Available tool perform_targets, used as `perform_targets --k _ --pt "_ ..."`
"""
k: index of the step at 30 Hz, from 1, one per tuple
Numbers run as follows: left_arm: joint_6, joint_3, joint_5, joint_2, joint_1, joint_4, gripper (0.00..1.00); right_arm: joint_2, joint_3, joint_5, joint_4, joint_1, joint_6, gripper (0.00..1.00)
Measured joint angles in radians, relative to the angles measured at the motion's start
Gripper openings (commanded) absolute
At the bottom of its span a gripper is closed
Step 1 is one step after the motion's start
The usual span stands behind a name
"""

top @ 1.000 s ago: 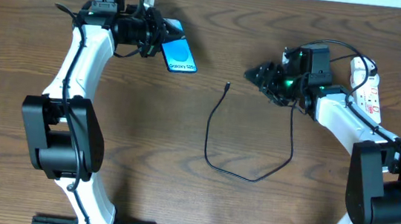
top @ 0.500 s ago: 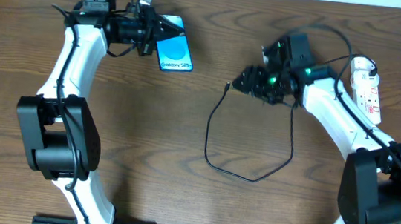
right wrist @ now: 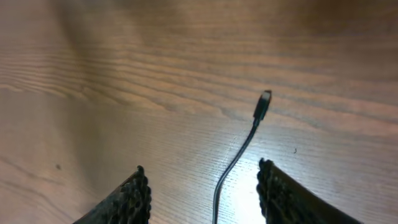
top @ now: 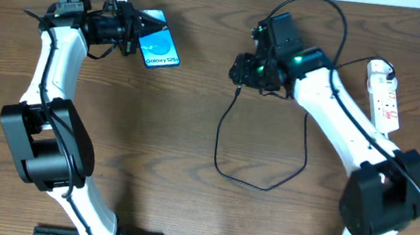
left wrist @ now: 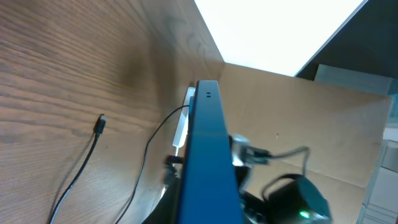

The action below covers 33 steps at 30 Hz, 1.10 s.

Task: Plug charger to phone and switch on socket
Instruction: 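Move the right gripper down and grasp the black USB-C cable plug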

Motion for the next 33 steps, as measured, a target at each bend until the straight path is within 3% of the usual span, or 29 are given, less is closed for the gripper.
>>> perform_targets --k 6,33 --pt "0.0 0.0 0.001 0.0 -0.002 0.0 0.07 0.116 0.0 0.035 -0.014 0.023 0.074 0.37" --pt "0.0 0.0 0.0 0.0 -0.002 0.0 0.07 0.269 0.0 0.058 0.035 0.042 0.127 0.35"
